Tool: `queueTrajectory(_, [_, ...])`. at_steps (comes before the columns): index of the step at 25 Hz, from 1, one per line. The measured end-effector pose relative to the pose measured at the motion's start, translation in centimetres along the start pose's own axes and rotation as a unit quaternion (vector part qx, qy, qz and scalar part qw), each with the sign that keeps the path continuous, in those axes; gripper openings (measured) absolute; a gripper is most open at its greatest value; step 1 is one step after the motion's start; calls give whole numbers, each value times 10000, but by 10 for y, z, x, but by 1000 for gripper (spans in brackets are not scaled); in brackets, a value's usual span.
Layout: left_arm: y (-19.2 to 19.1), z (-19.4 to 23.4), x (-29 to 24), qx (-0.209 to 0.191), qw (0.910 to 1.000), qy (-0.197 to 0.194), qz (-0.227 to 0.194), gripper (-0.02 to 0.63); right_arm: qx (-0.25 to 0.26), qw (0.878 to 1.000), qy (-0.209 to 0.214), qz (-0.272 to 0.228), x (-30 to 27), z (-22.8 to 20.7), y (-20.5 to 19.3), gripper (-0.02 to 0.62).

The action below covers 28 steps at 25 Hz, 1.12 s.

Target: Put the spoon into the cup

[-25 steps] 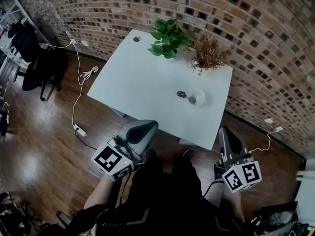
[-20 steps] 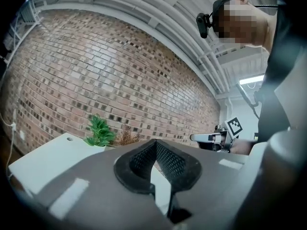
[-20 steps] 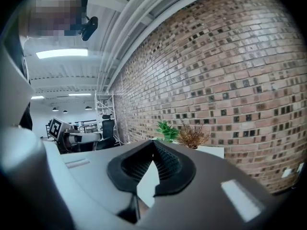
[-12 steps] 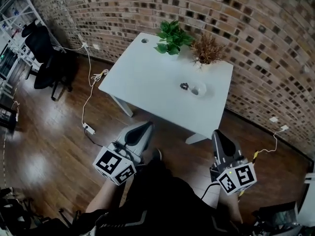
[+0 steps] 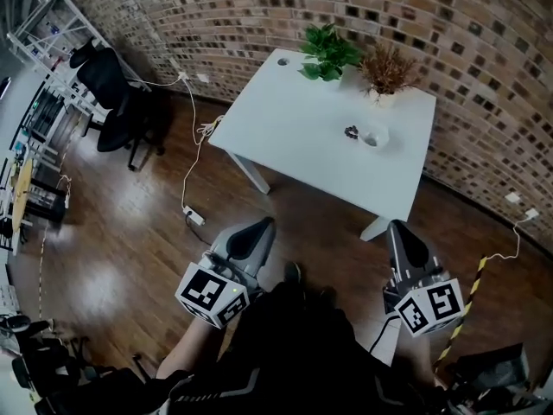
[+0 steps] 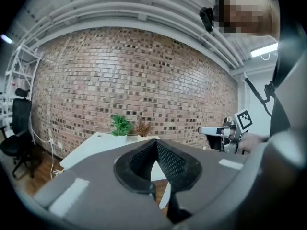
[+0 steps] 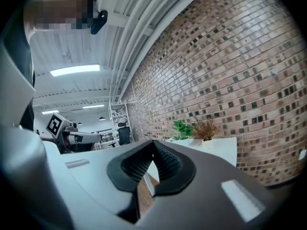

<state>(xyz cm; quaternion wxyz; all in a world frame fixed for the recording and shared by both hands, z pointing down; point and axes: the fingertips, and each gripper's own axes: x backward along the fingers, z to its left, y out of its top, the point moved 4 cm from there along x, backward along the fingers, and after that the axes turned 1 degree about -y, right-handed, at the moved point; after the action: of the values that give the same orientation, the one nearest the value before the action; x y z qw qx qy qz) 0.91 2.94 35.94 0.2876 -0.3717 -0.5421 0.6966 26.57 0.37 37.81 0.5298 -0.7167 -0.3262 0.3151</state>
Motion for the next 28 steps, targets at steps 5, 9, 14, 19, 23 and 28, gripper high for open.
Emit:
queueTrajectory(5, [1, 0, 7, 21, 9990, -431, -86, 3, -129, 9996, -262, 10, 3, 22, -11, 6])
queueTrajectory(9, [-12, 32, 29, 131, 9986, -498, -148, 3, 122, 9990, -435, -40, -4, 61, -17, 6])
queueTrajectory(14, [-19, 88, 77, 221, 9955, -848, -362, 3, -202, 9956, -904, -147, -26, 116, -28, 6])
queueTrajectory(19, [-38, 156, 120, 503, 9940, -877, -428, 3, -117, 9942, -1067, 58, -56, 184, -37, 6])
queueTrajectory(23, [-47, 186, 141, 631, 9924, -995, -345, 3, -112, 9927, -1200, 70, -57, 230, -41, 6])
queueTrajectory(28, [-28, 162, 159, 465, 9886, -1183, -801, 3, 22, 9933, -1158, 49, -32, 244, -36, 6])
